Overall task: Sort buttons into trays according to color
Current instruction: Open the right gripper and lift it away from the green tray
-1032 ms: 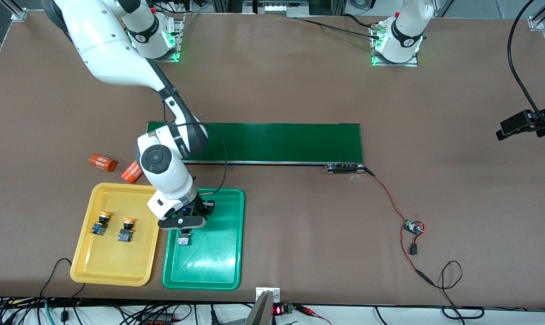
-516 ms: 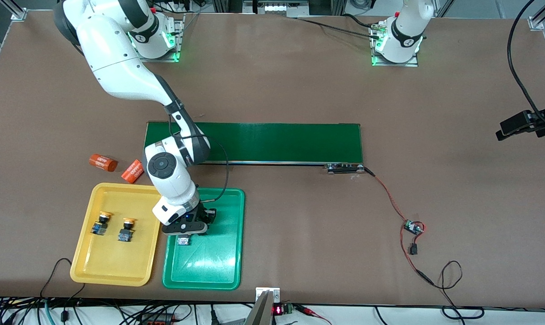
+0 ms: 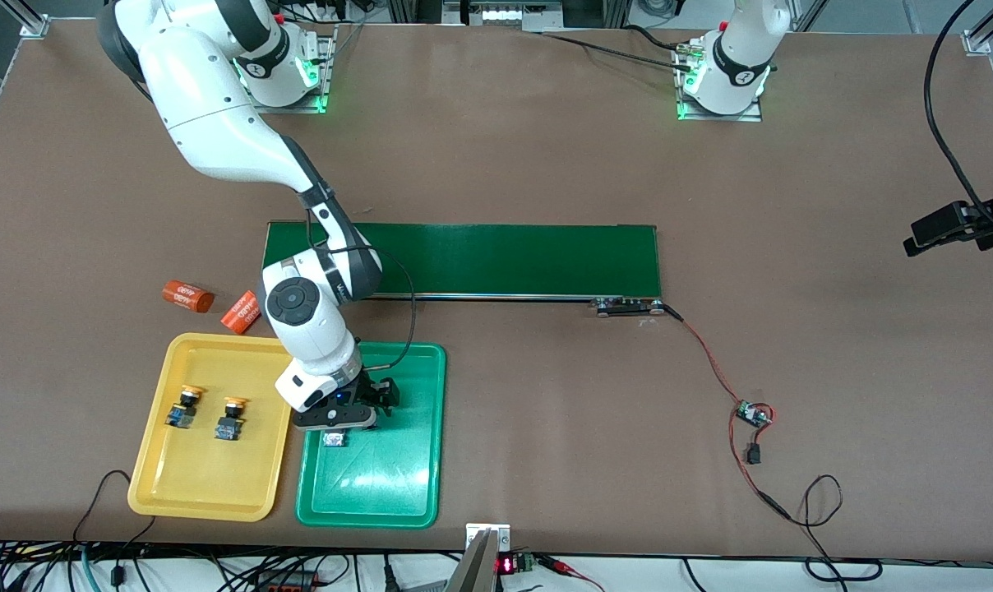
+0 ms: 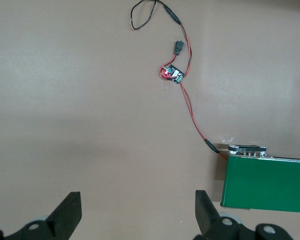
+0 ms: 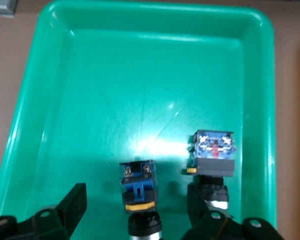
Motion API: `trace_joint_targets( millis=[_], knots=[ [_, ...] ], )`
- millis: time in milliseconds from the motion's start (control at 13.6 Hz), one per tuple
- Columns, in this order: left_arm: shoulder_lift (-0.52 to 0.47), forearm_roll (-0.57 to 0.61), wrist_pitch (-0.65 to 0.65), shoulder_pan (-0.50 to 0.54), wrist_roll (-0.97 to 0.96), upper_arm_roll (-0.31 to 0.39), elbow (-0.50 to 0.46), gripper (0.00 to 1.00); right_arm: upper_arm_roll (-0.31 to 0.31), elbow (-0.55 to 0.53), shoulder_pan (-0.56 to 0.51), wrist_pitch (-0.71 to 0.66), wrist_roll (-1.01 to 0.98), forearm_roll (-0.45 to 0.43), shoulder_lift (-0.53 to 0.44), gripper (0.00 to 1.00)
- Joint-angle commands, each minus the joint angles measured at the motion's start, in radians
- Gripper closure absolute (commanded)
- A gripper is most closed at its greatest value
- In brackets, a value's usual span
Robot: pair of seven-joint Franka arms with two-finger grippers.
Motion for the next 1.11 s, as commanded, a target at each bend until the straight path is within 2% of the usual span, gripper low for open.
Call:
trace_joint_targets(
  millis=[0,295,590,811,1032],
  knots=[
    [-0.027,0.013,0.013,0.000,0.010,-0.003,-0.027,0.00,-0.005,-0.004,-0.008,-0.084,-0.013,0.022,-0.065,0.00],
    [-0.027,0.013,0.011,0.000,0.010,-0.003,-0.027,0.00,-0.006,-0.007,-0.028,-0.341,-0.053,0.123,-0.218,0.00],
    [-0.028,0.013,0.011,0.000,0.010,-0.003,-0.027,0.00,-0.005,-0.018,-0.090,-0.547,-0.094,0.131,-0.374,0.00],
    [-0.032,0.013,0.008,0.000,0.018,-0.006,-0.027,0.00,-0.005,-0.088,-0.178,-0.681,-0.254,0.214,-0.514,0.00],
    [-0.035,0.014,-0.015,-0.001,0.025,-0.011,-0.027,0.00,-0.001,-0.173,-0.245,-0.817,-0.263,0.226,-0.647,0.00]
  ],
)
